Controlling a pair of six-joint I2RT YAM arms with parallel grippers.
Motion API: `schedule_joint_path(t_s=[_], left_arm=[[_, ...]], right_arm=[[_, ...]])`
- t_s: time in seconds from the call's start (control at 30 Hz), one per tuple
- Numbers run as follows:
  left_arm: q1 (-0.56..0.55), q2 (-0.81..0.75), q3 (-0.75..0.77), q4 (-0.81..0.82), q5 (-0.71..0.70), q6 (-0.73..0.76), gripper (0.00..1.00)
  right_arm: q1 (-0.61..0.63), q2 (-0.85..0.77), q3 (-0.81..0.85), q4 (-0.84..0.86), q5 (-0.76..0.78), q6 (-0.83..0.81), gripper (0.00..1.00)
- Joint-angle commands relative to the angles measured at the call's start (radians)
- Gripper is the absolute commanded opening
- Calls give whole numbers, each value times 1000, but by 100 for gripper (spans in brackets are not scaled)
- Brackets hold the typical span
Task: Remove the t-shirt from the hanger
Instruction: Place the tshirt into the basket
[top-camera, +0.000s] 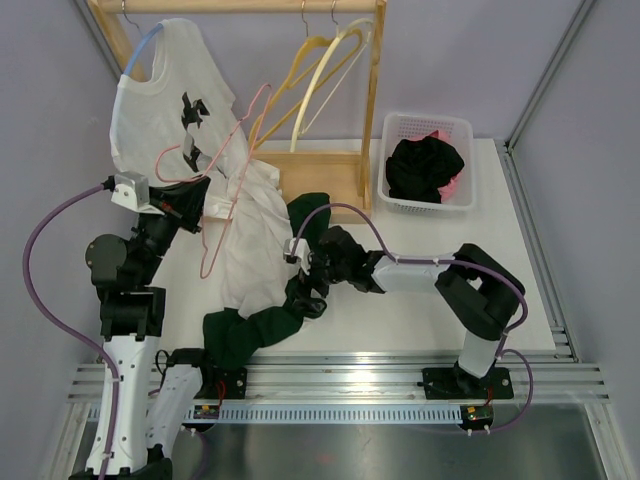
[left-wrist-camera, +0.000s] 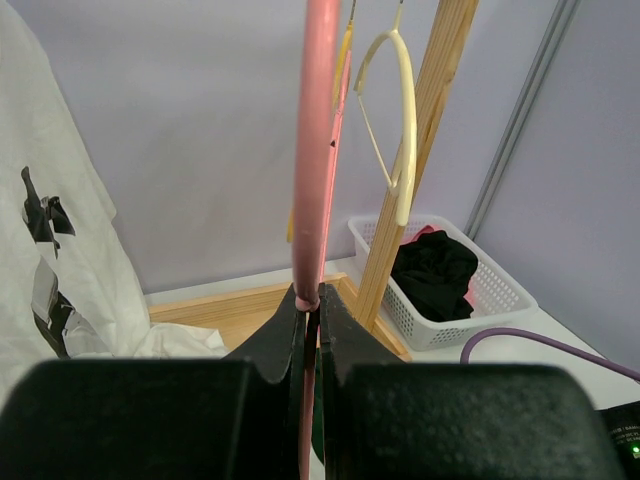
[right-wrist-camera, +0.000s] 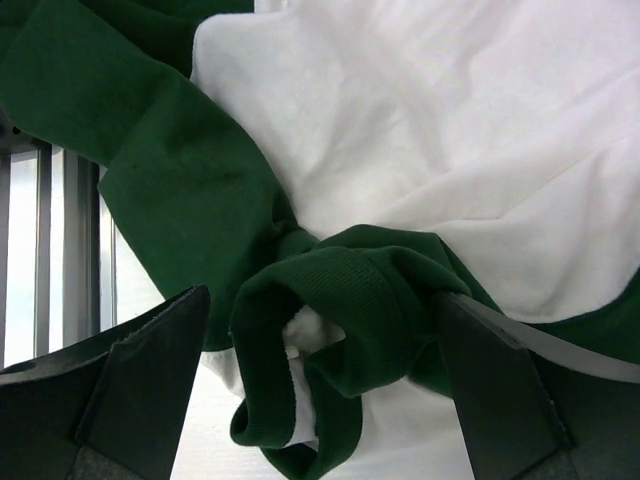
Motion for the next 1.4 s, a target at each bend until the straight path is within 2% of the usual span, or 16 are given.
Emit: schedule_joint_path(t_s=[0.0, 0.13, 0.5, 0.53, 0.63, 0.67, 0.73, 0.77, 0.83, 1.0, 1.1, 1.27, 1.37], left_arm=[[2, 2, -3, 59, 24, -2, 0], [2, 23, 11, 47, 25, 6, 0], [2, 31, 2, 68, -33, 59, 0], [2, 38, 0, 70, -42, 64, 0], [2, 66, 9, 58, -54, 86, 0], [2, 72, 10, 61, -60, 90, 0], [2, 86, 3, 67, -73, 99, 0], [2, 98, 2, 70, -85, 99, 0], [2, 111, 0, 75, -90, 101, 0], [2, 127, 2, 78, -64, 84, 0], [2, 126, -4, 81, -60, 83, 0], [2, 126, -7, 79, -79, 84, 0], [0, 127, -9, 75, -108, 79, 0]], right_arm=[[23, 30, 39, -31, -48, -8, 99], [80, 62, 42, -33, 120, -19, 99], [138, 222, 155, -187, 394, -63, 100], [140, 225, 158, -187, 411, -63, 95], [138, 214, 148, -223, 448, -65, 61], [138, 205, 135, -214, 458, -66, 38], [138, 156, 84, -152, 494, -60, 20], [138, 133, 62, -129, 512, -56, 6], [138, 49, -18, -41, 595, -31, 1], [138, -210, -171, 160, 837, 56, 0], [138, -373, -240, 214, 964, 117, 0], [138, -644, -305, 201, 1164, 187, 0], [138, -791, -326, 179, 1212, 204, 0]])
